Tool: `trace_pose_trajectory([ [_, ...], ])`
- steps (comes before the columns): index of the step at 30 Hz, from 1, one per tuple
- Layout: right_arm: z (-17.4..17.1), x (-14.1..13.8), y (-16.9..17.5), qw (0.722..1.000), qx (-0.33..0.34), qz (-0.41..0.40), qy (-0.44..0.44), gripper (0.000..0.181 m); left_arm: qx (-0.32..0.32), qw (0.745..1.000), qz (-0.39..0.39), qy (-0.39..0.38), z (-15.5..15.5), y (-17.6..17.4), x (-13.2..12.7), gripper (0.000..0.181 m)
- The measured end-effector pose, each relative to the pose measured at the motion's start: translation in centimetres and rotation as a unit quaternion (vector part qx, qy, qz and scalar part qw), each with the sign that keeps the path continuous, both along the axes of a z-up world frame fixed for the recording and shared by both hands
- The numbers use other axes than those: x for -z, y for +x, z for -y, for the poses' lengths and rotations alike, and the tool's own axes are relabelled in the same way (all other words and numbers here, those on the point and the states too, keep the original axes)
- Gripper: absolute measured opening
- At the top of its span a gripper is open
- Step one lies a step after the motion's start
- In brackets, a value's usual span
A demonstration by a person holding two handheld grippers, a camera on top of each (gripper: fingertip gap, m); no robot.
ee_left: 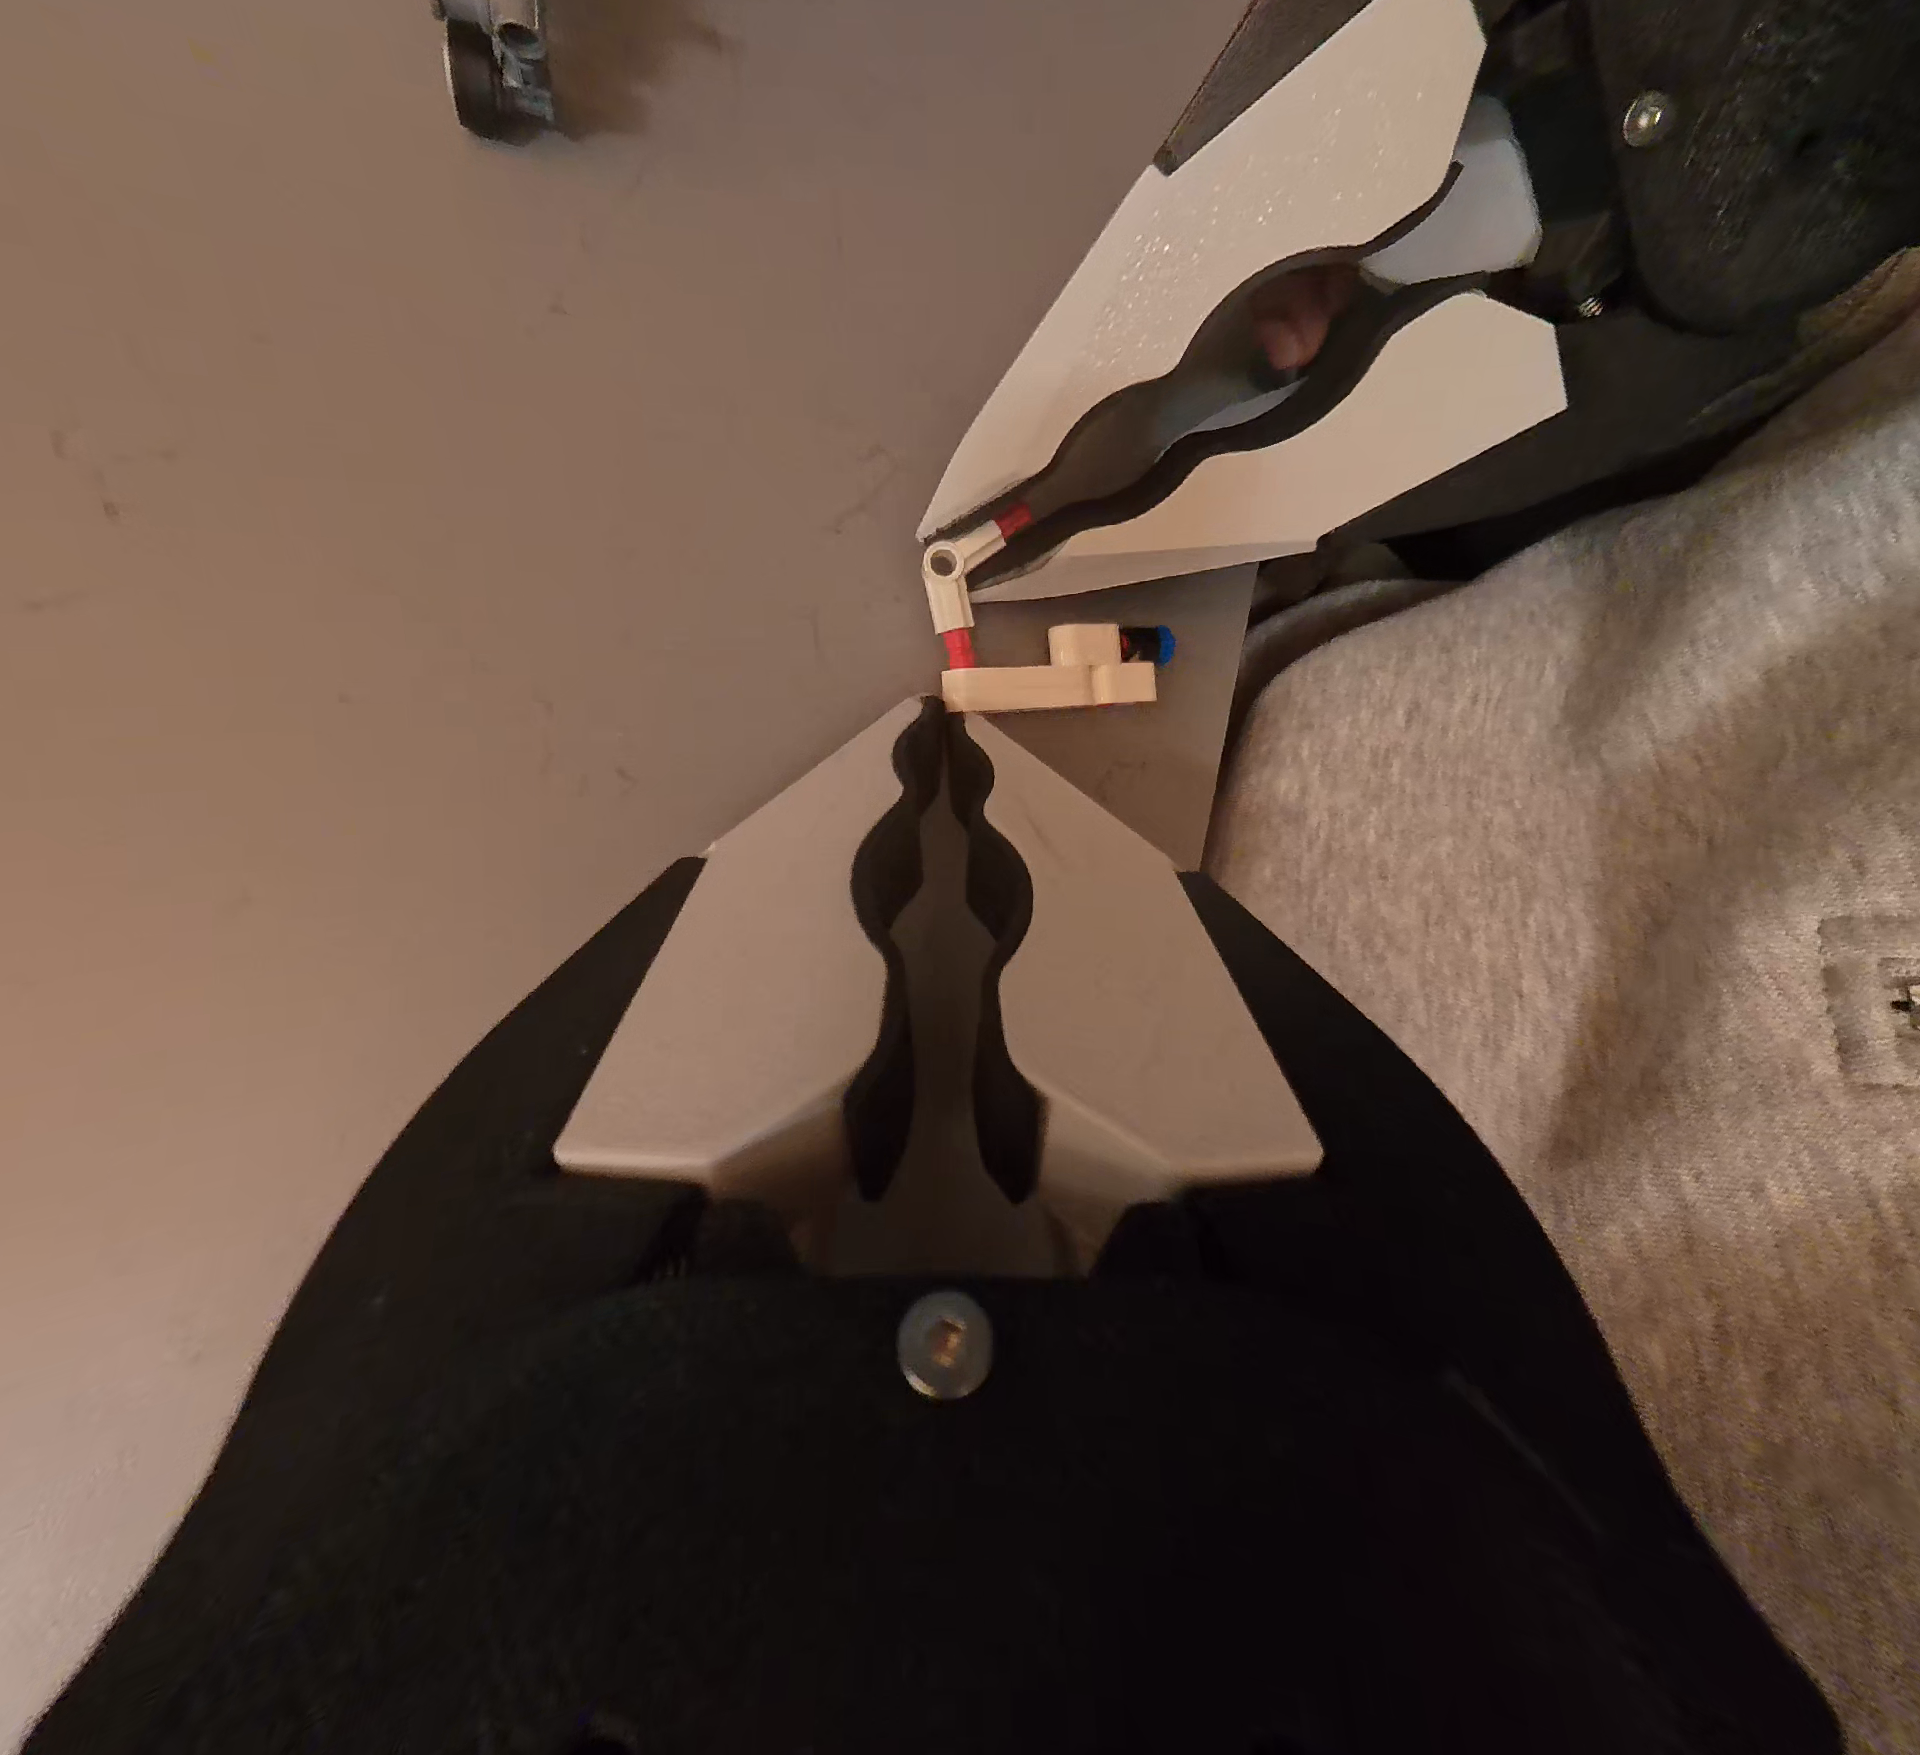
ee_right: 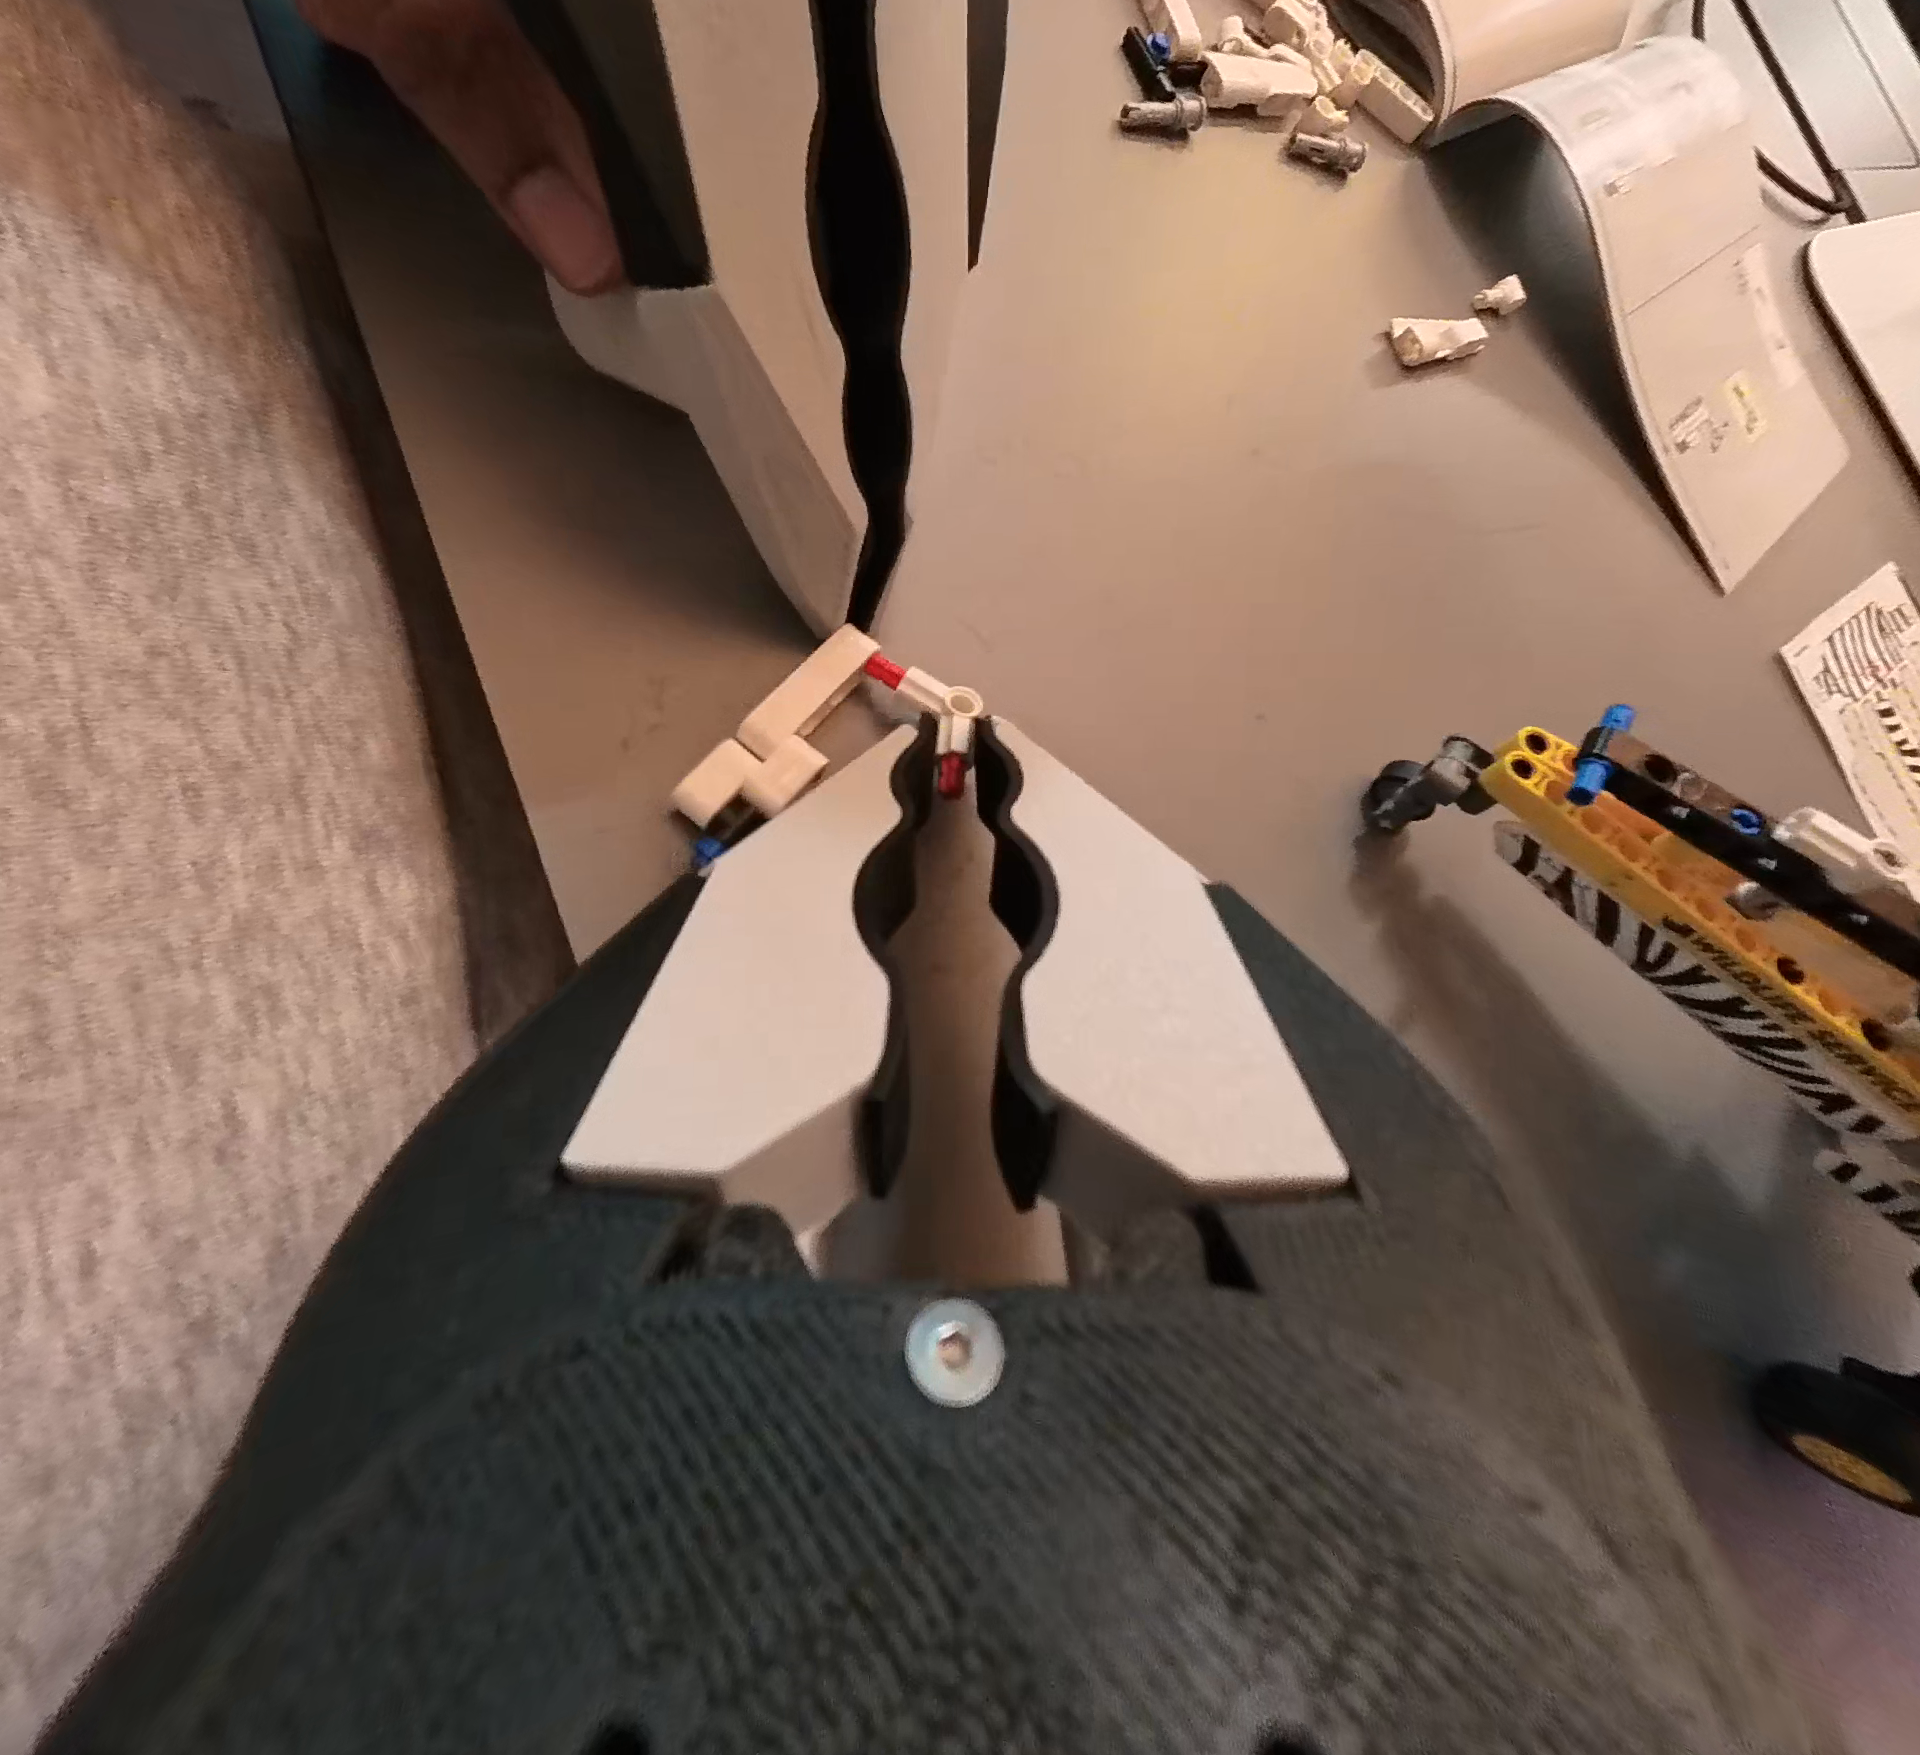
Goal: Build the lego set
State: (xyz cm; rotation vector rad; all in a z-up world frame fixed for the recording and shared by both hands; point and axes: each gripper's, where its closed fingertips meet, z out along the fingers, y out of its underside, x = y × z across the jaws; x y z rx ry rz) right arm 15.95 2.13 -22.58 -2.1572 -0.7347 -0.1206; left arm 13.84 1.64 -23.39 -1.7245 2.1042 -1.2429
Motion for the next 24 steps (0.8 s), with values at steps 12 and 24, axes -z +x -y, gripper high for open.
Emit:
trace_pose_trajectory([
  [12, -0.21, -0.41, -0.02, 0.998, -0.014, 0.049, 0.042, 0.006, 0.0, 1.0, -0.003, -0.008, 0.01, 0.0, 0.01, 0.0],
  [24, -0.37, -0.86, -0.31, 0.998, -0.013, 0.018, 0.062, 0.006, -0.006, 1.0, -0.007, -0.021, -0.01, 0.02, -0.04, 0.0],
])
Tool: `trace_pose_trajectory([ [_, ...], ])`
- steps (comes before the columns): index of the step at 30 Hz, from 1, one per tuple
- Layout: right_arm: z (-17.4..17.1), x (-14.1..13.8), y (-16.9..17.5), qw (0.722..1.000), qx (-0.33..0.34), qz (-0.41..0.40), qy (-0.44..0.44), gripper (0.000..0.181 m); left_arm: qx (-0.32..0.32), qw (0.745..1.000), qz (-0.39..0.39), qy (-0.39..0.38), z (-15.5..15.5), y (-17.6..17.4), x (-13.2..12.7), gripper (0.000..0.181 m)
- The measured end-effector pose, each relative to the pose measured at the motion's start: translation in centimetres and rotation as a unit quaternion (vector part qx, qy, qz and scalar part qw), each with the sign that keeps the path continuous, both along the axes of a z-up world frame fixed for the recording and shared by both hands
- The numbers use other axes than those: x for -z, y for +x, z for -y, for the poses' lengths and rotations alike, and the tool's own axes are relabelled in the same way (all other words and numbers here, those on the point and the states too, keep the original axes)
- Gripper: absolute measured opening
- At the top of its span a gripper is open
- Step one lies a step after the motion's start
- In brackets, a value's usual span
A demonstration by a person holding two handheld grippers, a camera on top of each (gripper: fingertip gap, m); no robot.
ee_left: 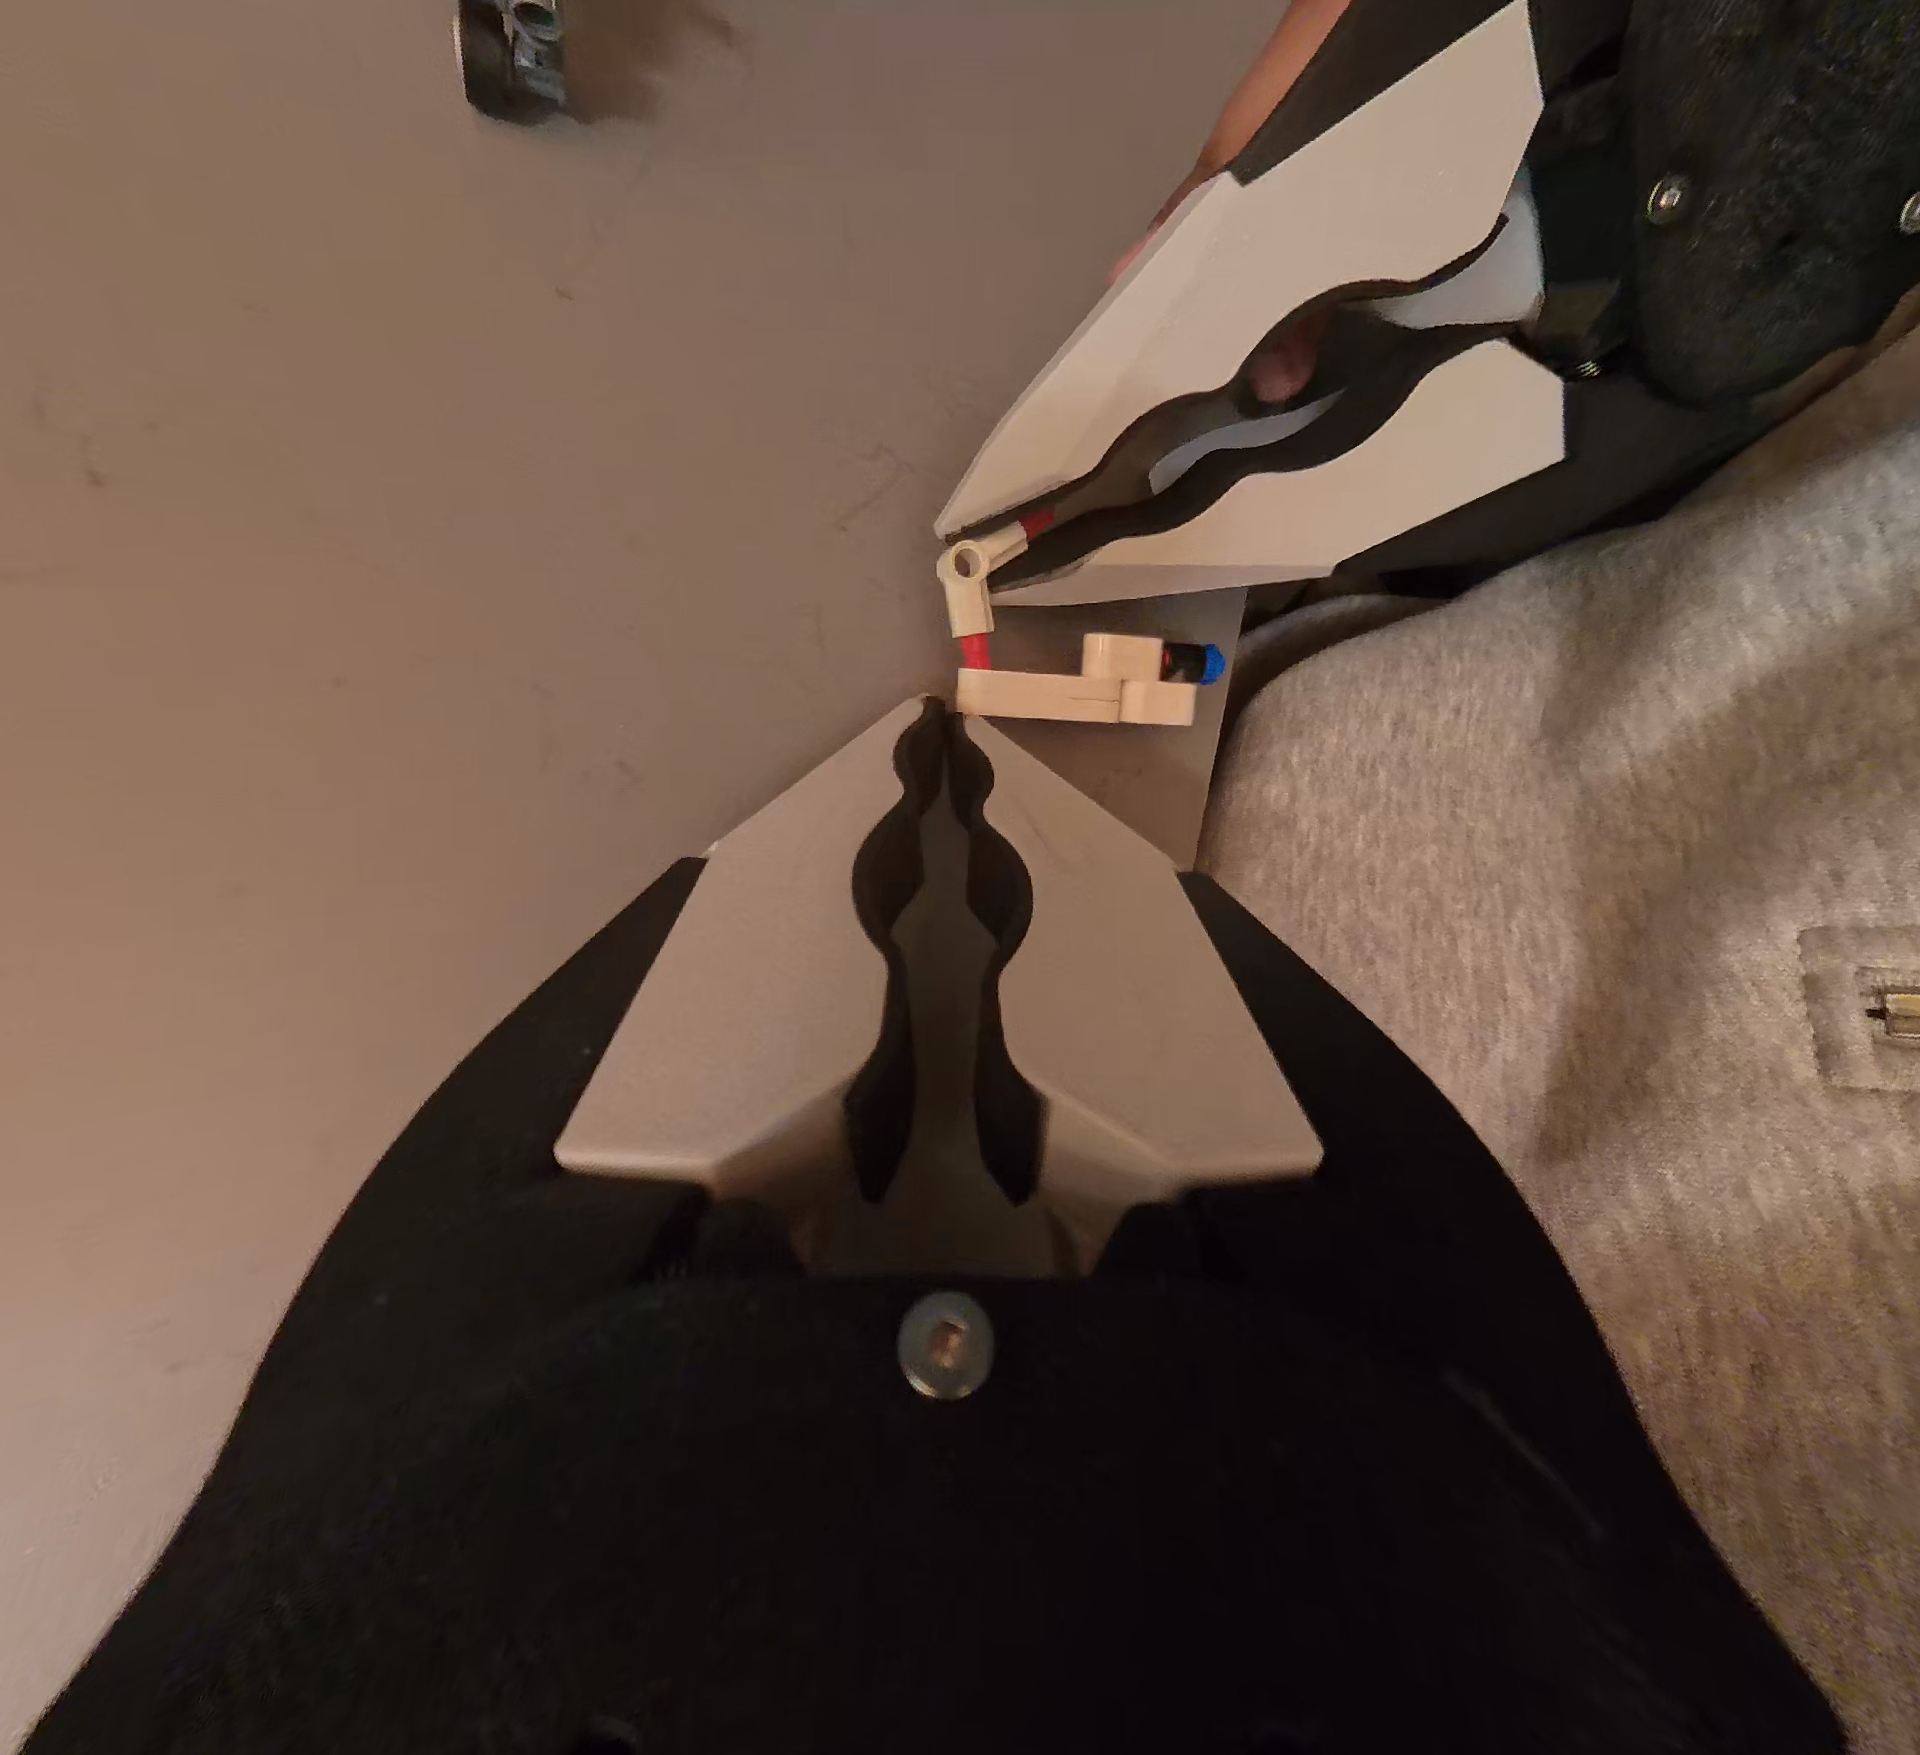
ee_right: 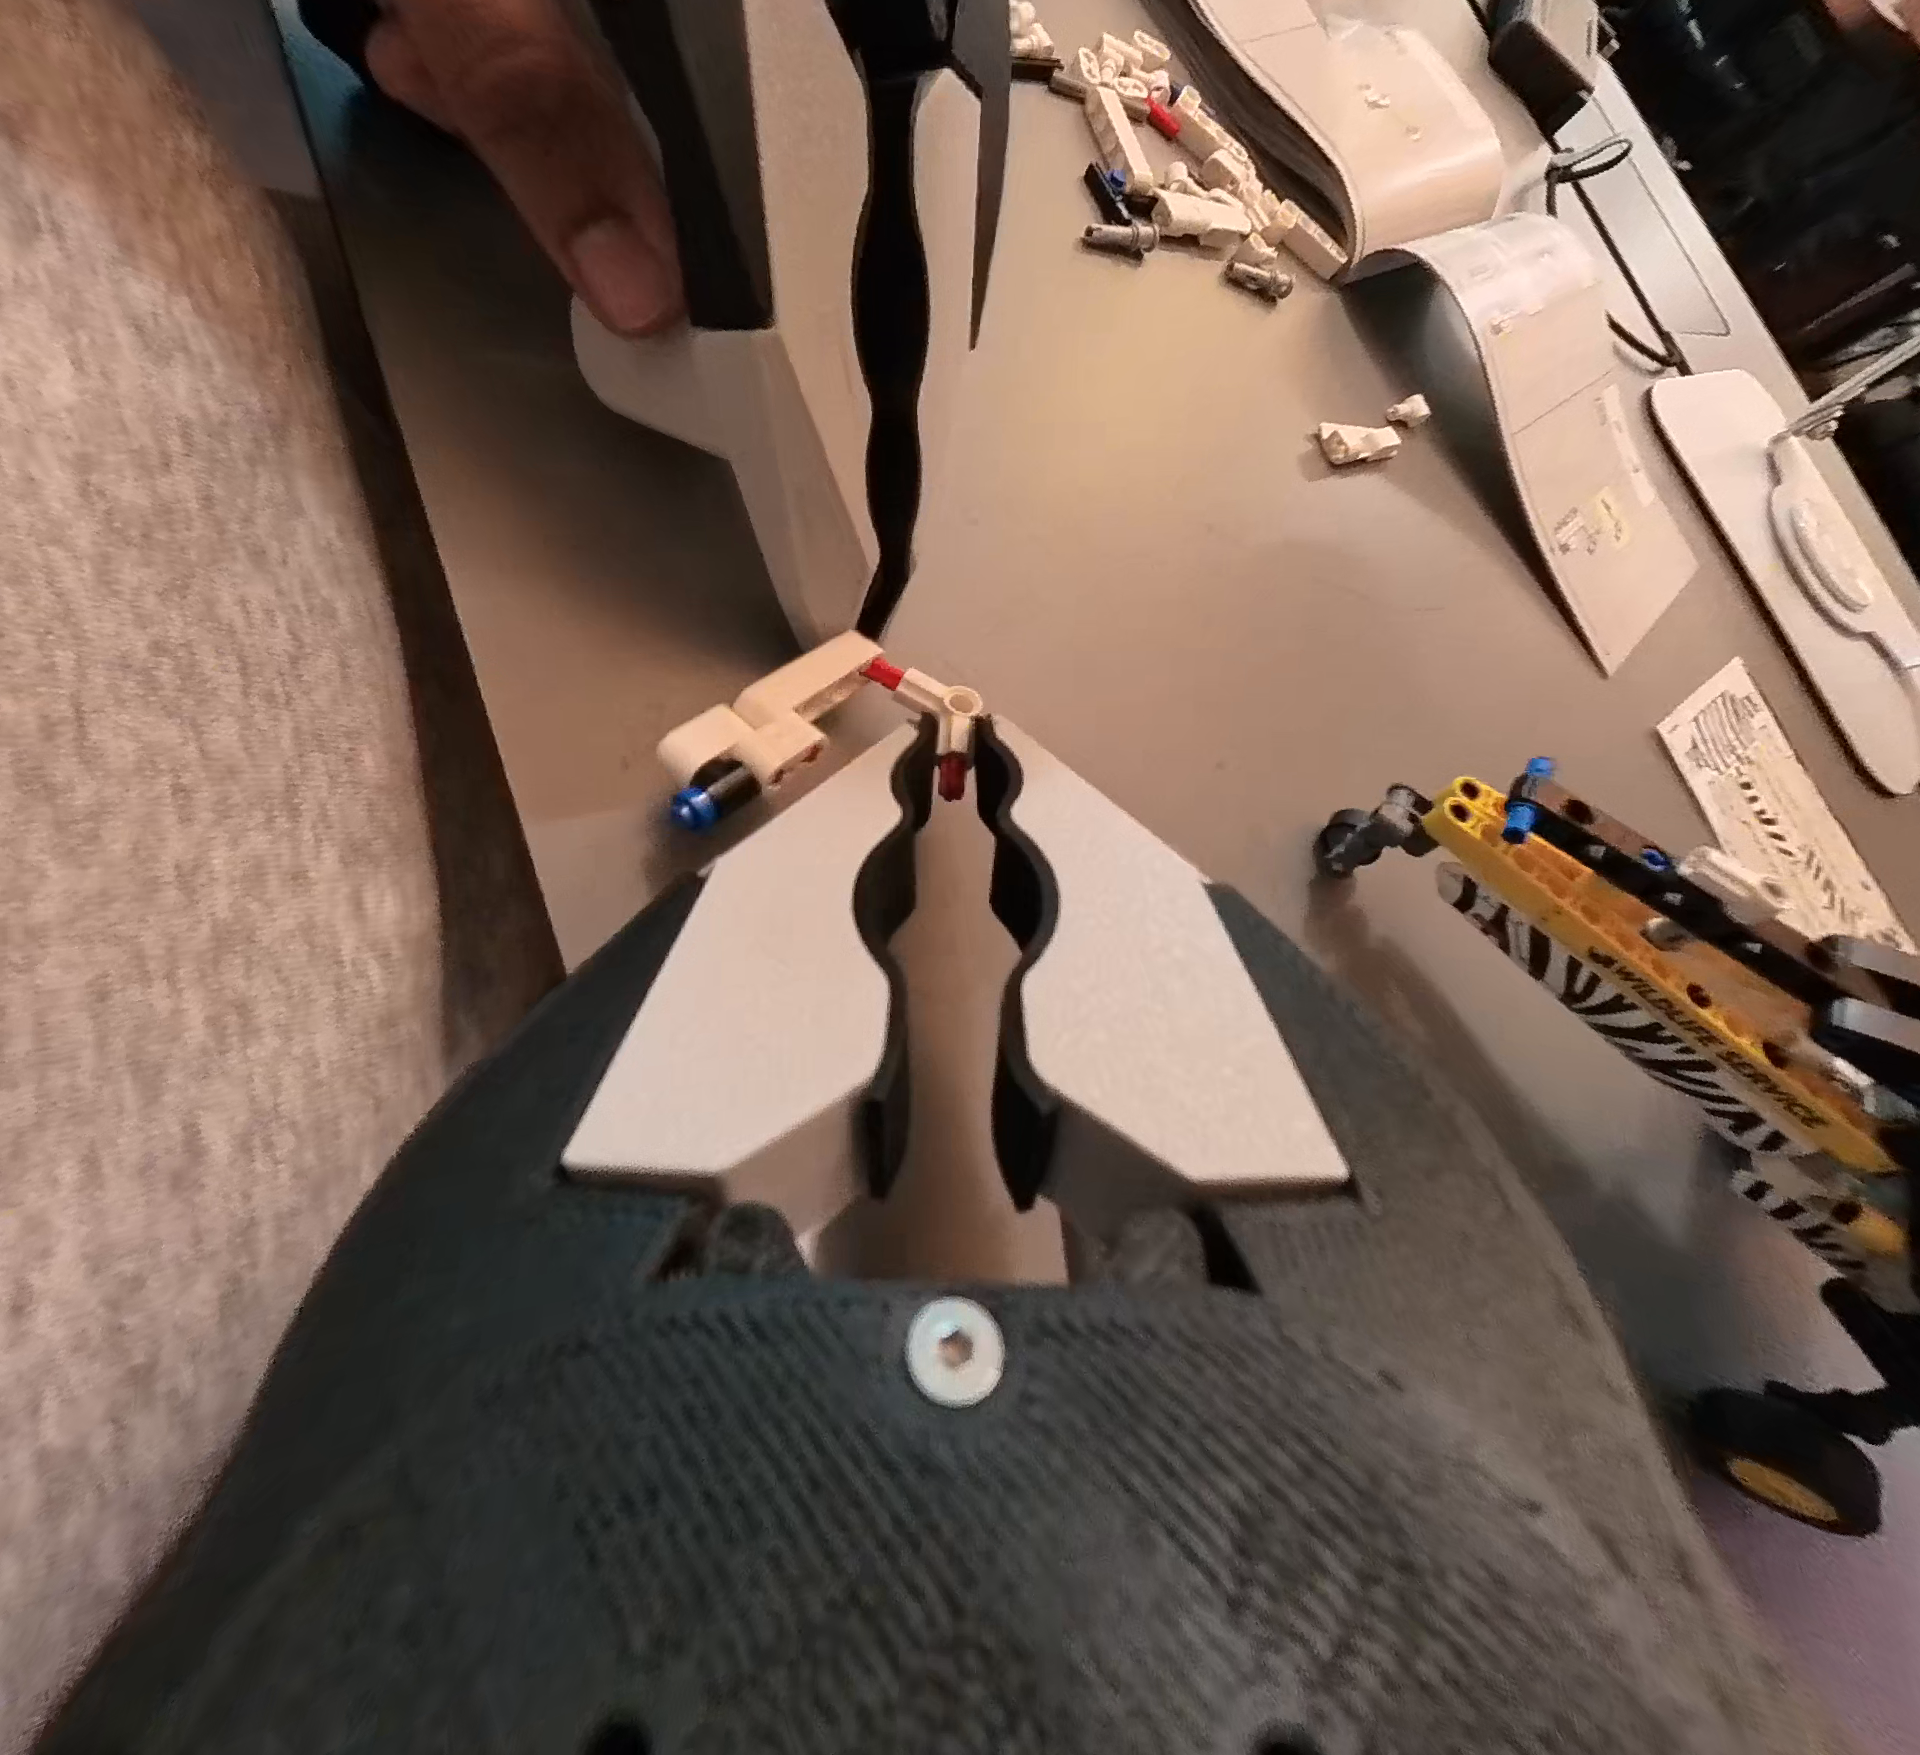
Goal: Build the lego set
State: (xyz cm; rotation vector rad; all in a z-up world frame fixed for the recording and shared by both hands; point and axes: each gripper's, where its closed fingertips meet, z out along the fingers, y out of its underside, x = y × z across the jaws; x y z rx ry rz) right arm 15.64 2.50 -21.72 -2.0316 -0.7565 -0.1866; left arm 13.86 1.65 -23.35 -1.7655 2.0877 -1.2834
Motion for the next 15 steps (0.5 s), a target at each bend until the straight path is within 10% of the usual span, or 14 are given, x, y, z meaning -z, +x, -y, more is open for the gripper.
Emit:
trace_pose_trajectory([
  [15, -0.19, 0.32, 0.25, 0.999, 0.035, 0.016, -0.022, 0.006, -0.023, 1.0, 0.003, -0.001, -0.02, 0.18, -0.1, 0.0],
])
